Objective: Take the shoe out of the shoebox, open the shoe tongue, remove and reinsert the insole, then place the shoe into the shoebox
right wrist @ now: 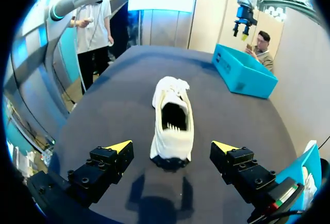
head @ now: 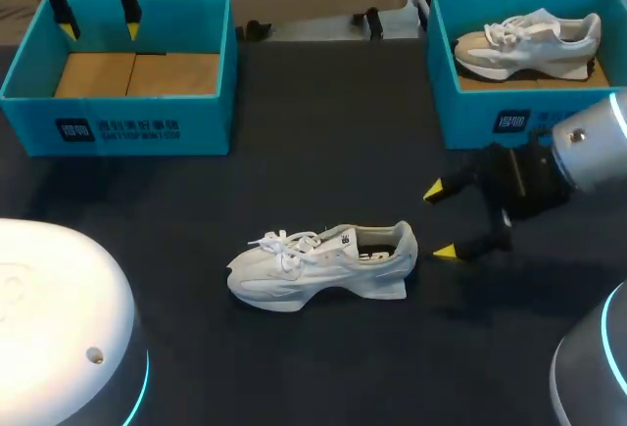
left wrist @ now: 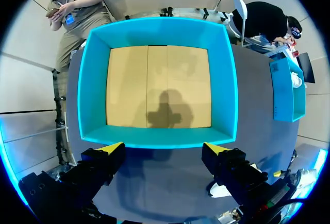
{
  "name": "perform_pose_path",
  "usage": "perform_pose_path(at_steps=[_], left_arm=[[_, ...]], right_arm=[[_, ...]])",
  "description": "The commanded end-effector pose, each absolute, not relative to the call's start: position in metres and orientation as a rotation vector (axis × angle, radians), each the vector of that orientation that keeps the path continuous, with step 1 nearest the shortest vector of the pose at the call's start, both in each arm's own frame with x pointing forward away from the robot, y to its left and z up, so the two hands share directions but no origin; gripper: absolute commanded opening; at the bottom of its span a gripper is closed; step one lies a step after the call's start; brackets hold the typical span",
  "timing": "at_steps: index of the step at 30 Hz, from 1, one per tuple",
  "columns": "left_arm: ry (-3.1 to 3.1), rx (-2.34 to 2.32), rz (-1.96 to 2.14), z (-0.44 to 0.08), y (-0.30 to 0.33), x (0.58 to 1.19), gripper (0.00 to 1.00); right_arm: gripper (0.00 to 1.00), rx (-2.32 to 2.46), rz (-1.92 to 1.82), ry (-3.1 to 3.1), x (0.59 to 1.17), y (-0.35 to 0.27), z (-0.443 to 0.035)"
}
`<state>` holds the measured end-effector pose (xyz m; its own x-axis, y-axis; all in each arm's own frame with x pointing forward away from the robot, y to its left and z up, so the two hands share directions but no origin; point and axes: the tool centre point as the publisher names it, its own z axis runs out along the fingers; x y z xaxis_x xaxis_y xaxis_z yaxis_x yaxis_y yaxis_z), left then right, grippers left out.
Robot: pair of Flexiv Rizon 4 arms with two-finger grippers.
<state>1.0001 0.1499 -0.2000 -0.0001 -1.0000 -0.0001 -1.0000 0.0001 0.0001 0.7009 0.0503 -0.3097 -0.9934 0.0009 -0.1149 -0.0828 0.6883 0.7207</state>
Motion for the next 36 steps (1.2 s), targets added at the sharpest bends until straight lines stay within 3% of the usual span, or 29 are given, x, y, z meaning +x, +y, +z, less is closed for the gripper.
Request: perform_pose_path(at_steps=[1, 21, 36], left_arm=[[2.222, -2.221, 0.0, -0.2, 0.15, 1.0, 1.0], [2.222, -2.221, 0.0, -0.2, 0.15, 1.0, 1.0], [2.222, -2.221, 0.0, -0.2, 0.15, 1.0, 1.0]], right_arm=[[1.0, -0.062, 1.421, 2.645, 0.696, 0.04, -0.328], [1.0, 0.024, 1.427, 2.677, 0.703, -0.019, -0.374], [1.0, 0.024, 1.427, 2.677, 0.703, -0.019, -0.374]])
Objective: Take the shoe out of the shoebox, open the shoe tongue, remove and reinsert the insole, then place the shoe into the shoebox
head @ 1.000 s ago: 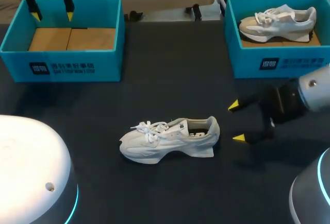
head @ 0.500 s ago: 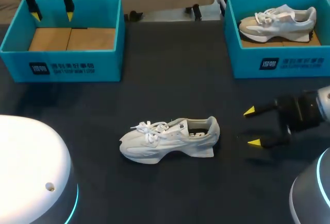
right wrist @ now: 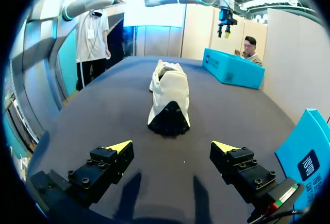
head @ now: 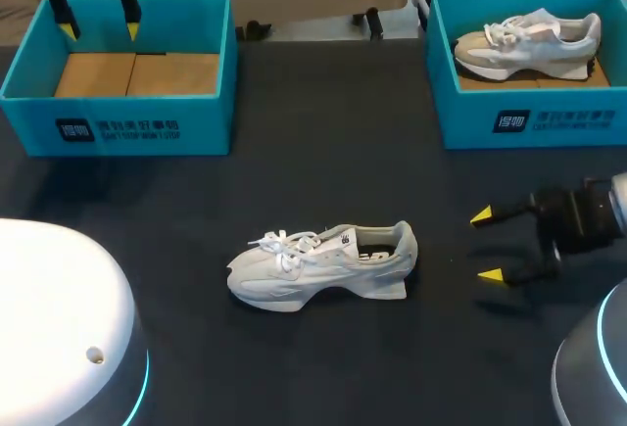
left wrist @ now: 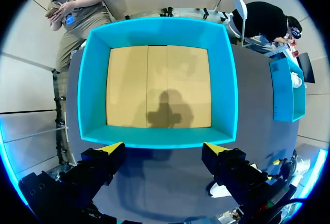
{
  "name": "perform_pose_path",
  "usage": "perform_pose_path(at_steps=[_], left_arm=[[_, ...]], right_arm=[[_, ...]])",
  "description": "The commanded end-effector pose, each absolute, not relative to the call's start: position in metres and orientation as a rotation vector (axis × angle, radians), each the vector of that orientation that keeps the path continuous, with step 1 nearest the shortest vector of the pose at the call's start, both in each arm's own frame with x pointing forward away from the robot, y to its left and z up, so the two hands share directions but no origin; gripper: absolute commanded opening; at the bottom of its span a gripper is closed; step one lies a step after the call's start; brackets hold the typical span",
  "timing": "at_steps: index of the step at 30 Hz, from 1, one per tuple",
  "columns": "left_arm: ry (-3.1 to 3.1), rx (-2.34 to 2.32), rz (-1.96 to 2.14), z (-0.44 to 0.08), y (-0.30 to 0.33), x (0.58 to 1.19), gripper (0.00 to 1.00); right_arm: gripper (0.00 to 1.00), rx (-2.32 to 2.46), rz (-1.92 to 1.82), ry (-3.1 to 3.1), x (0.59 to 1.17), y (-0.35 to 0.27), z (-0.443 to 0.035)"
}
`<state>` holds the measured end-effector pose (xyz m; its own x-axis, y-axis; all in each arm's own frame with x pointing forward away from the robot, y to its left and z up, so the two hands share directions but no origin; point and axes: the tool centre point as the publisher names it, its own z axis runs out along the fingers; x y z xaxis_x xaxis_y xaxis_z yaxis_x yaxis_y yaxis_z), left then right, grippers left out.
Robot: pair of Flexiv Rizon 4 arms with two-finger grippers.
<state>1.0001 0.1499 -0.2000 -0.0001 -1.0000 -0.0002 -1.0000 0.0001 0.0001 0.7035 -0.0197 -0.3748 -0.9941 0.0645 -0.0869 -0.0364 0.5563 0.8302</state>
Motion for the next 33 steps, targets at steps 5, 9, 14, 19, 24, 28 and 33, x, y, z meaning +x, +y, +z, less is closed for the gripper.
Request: perform_pose_path(at_steps=[5, 9, 14, 19, 24, 28, 33], left_arm=[[2.222, -2.221, 0.0, -0.2, 0.15, 1.0, 1.0], [2.222, -2.221, 0.0, -0.2, 0.15, 1.0, 1.0], [2.222, -2.221, 0.0, -0.2, 0.15, 1.0, 1.0], [2.222, -2.221, 0.0, -0.2, 0.15, 1.0, 1.0], [2.222, -2.221, 0.0, -0.2, 0.15, 1.0, 1.0], [2.222, -2.221, 0.0, -0.2, 0.15, 1.0, 1.0], [2.222, -2.221, 0.0, -0.2, 0.15, 1.0, 1.0]], right_arm=[[1.0, 0.024, 1.427, 2.677, 0.703, -0.019, -0.374], [1.0, 0.024, 1.427, 2.677, 0.703, -0.019, -0.374], [1.0, 0.038, 1.41, 2.681, 0.702, -0.006, -0.379], [1.0, 0.152, 1.357, 2.681, 0.7, 0.003, -0.381], [1.0, 0.171, 1.363, 2.665, 0.703, 0.019, -0.383], [1.0, 0.176, 1.376, 2.673, 0.706, 0.029, -0.387], [1.0, 0.222, 1.387, 2.68, 0.709, 0.038, -0.392]])
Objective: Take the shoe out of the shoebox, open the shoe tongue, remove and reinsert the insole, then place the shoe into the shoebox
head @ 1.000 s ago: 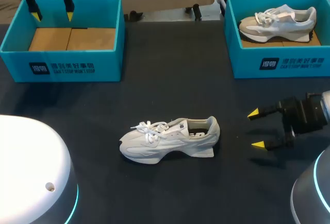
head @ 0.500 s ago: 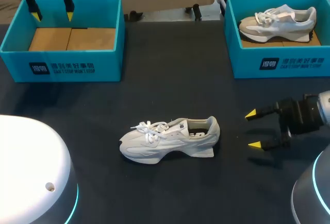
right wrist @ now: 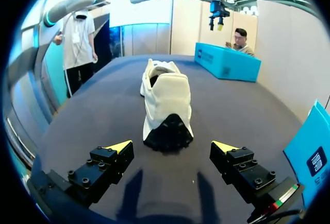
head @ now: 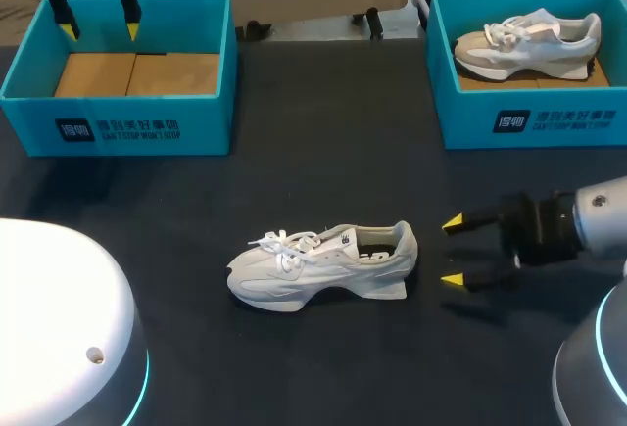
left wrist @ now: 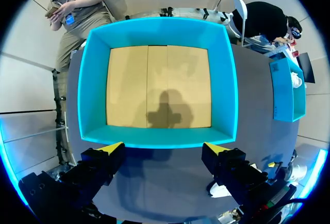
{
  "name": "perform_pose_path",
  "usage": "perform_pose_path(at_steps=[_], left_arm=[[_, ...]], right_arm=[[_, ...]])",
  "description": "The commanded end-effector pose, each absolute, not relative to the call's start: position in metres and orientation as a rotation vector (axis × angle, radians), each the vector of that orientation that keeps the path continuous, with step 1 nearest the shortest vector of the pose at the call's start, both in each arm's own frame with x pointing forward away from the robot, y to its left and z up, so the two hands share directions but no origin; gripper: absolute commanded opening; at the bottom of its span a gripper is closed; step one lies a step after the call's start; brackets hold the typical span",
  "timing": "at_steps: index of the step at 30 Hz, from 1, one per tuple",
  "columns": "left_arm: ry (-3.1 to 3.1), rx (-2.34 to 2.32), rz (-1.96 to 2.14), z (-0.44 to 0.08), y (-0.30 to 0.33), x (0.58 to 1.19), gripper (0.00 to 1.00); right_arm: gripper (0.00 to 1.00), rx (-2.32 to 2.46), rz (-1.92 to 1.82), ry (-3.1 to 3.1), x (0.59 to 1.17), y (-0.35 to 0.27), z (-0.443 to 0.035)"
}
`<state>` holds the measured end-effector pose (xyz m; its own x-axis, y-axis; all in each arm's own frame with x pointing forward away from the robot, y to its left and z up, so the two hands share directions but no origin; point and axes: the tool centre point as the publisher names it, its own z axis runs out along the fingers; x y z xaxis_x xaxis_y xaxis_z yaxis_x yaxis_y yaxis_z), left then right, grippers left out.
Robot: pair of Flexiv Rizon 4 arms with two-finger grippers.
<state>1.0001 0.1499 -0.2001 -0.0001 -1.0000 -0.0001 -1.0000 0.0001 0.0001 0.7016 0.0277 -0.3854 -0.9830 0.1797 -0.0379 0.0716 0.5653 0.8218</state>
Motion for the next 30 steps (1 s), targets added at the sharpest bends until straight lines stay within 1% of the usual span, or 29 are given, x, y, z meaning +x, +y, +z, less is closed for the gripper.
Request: perform_pose_path(at_steps=[1, 14, 30], left_arm=[[-2.222, 2.221, 0.0, -0.2, 0.15, 1.0, 1.0], [-2.222, 2.221, 0.0, -0.2, 0.15, 1.0, 1.0], [-2.222, 2.221, 0.0, -0.2, 0.15, 1.0, 1.0]], right_arm=[[1.0, 0.222, 1.387, 2.679, 0.709, 0.038, -0.392], [1.0, 0.145, 1.404, 2.704, 0.722, 0.07, -0.397], [1.0, 0.149, 1.437, 2.713, 0.712, 0.095, -0.404]])
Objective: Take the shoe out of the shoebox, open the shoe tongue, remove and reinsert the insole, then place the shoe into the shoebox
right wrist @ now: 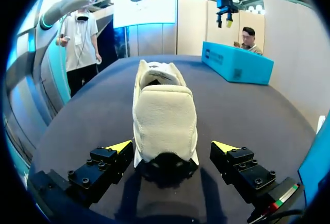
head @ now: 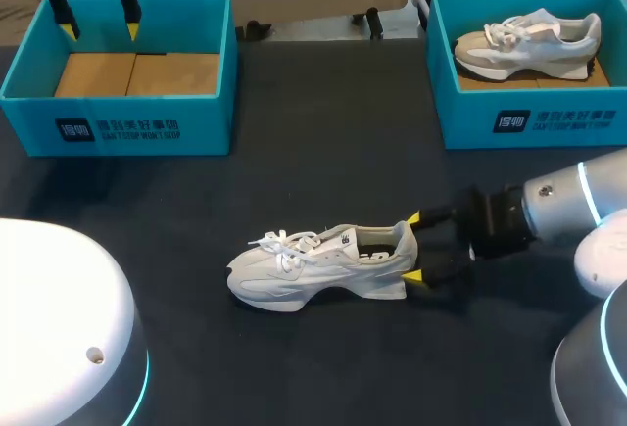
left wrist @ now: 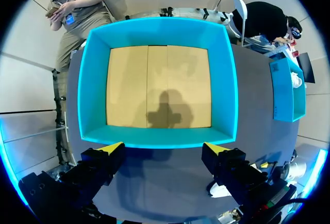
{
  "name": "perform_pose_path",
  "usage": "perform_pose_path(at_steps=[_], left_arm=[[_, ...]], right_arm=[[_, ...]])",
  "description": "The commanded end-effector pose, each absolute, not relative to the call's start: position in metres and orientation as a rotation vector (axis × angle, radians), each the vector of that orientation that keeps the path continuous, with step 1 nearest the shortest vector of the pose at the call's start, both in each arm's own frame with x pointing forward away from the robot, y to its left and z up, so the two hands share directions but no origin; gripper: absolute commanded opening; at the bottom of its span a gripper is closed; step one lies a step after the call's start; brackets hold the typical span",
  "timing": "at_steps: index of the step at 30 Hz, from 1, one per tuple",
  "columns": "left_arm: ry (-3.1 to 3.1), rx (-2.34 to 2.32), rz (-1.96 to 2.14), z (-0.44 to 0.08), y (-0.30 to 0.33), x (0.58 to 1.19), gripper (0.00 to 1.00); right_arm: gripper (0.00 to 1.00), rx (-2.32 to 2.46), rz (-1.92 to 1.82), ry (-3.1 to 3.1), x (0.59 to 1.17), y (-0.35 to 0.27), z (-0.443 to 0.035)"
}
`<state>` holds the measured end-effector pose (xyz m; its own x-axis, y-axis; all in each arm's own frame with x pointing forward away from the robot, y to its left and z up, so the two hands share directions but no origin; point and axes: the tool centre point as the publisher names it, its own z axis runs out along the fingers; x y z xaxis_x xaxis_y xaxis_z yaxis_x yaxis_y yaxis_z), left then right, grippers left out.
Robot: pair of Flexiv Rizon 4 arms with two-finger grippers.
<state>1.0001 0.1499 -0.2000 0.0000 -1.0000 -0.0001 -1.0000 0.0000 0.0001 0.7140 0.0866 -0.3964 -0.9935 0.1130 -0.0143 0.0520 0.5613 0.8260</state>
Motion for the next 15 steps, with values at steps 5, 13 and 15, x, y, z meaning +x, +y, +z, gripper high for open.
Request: perform_pose_path(at_steps=[5, 13, 15], left_arm=[[-2.222, 2.221, 0.0, -0.2, 0.15, 1.0, 1.0], [-2.222, 2.221, 0.0, -0.2, 0.15, 1.0, 1.0], [-2.222, 2.221, 0.0, -0.2, 0.15, 1.0, 1.0]], right_arm=[[1.0, 0.146, 1.456, 2.713, 0.711, 0.104, -0.41], [1.0, 0.137, 1.474, 2.707, 0.711, 0.116, -0.415], [1.0, 0.132, 1.476, 2.706, 0.711, 0.118, -0.416]])
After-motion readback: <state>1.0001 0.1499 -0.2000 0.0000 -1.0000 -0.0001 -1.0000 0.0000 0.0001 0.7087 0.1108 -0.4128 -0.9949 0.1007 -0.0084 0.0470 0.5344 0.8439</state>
